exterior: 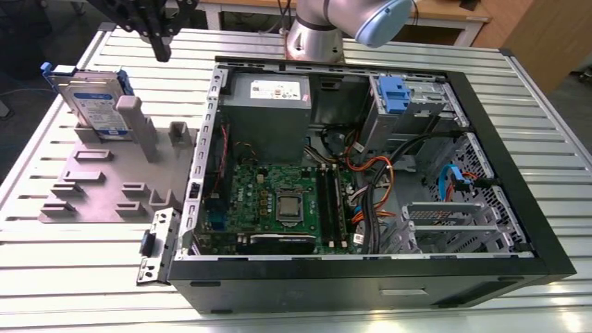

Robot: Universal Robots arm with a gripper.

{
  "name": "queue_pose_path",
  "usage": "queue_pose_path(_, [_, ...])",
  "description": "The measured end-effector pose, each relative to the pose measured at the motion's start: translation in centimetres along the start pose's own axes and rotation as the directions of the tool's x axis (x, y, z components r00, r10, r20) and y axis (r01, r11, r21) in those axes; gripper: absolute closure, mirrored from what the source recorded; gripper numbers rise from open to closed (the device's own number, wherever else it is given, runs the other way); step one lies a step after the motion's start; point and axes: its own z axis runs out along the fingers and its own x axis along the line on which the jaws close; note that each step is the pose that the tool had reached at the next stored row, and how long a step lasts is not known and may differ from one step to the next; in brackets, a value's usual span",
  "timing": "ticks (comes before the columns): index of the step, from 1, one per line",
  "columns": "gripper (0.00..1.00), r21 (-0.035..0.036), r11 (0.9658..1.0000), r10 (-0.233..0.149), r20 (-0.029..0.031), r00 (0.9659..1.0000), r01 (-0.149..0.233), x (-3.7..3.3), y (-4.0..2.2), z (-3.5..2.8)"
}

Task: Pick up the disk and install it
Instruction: 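Reach for the disk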

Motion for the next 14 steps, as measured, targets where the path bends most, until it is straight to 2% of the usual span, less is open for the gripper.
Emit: queue_pose_path(14, [0.89,0.0,1.0,0.0,0.0001,1.0,0.0,0.54,-0.04,0.03])
